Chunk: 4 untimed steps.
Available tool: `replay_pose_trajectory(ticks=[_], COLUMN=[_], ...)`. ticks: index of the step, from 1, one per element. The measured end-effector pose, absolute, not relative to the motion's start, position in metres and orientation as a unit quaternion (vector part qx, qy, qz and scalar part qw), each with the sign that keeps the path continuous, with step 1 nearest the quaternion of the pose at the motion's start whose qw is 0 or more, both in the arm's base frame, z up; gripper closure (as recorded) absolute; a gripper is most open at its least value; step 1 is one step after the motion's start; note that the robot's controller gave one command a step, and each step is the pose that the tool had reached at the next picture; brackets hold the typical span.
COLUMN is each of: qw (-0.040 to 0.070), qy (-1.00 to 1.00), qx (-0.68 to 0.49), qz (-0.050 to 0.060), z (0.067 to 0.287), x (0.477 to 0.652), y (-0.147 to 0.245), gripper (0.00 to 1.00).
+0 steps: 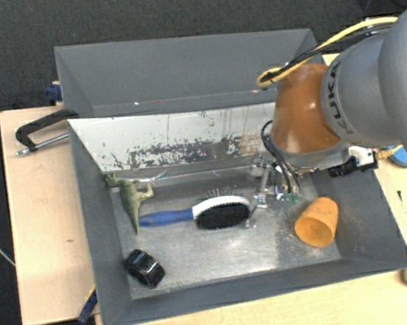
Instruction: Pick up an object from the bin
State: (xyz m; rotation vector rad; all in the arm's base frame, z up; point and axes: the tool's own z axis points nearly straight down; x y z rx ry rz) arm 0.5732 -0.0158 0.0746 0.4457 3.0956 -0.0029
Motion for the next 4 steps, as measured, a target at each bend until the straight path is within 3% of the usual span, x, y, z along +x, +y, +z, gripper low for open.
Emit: replay_pose_trajectory(ticks=[1, 2, 3, 4], qw=[0.007, 0.001, -0.010, -0.010], qy=[0.999, 0.998, 0.991, 0.991], qx=[-0.035, -0.062, -0.135, -0.136], qz=[-0.002, -0.011, -0.013, -0.011], z=[0.075, 0.074, 0.072, 0.071], x=[0.548, 0.530, 0.506, 0.505], y=[0.048, 0.071, 0.103, 0.107], gripper=[0.00, 0.00, 0.00, 1.00])
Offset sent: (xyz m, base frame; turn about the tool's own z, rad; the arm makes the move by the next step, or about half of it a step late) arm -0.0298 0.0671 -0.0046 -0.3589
